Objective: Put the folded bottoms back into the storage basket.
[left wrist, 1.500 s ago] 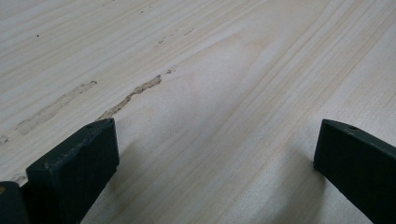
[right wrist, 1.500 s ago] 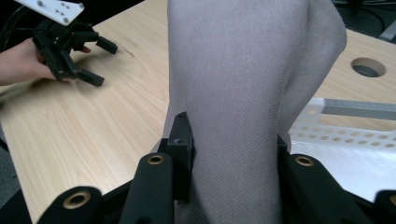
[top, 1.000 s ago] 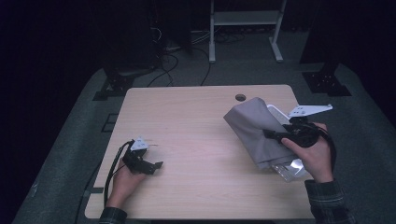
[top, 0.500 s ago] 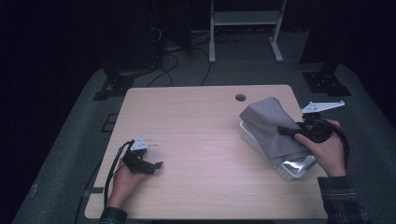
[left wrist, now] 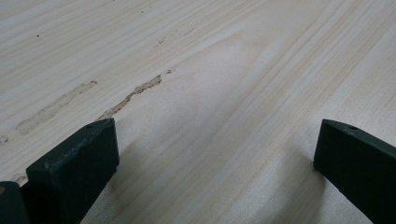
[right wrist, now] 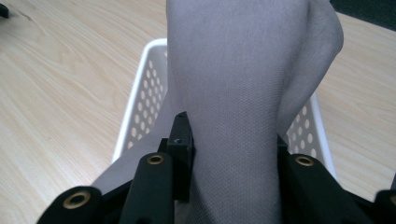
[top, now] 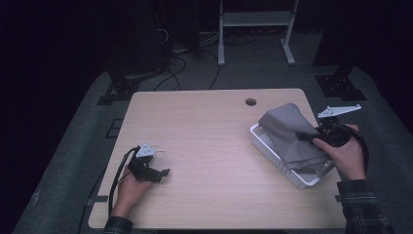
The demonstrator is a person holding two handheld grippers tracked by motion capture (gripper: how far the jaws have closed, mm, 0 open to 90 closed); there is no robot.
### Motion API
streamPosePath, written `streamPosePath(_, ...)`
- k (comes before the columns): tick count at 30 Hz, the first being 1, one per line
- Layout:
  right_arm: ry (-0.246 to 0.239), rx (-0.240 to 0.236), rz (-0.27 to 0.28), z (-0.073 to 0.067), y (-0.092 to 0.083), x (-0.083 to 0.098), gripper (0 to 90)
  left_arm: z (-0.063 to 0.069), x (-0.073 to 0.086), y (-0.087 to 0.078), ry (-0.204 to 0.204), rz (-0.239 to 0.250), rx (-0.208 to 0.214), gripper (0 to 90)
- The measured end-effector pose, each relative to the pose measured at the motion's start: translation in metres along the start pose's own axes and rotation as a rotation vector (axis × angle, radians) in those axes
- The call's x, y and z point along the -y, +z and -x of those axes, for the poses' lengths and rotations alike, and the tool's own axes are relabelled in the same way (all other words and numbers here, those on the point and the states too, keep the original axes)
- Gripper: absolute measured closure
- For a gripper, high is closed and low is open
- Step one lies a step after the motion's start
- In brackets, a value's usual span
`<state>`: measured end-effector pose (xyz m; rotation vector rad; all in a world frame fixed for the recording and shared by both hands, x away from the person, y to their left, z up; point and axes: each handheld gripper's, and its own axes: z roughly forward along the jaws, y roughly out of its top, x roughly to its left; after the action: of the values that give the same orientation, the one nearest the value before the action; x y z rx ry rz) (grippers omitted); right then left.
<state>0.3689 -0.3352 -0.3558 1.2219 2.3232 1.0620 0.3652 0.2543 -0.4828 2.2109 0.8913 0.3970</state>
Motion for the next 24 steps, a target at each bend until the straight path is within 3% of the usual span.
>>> streamPosePath(14,-0.021,-0.015,-0.067,0.015,0.026,0.01,64.2,0.0,0.0,0.0,-0.001,0.0,-0.001,0.0)
streamPosePath(24,-0.037,-0.033,-0.122,0.017,0.045,0.016,62.5,0.0,0.0,0.0,-0.003,0.0,-0.002,0.0)
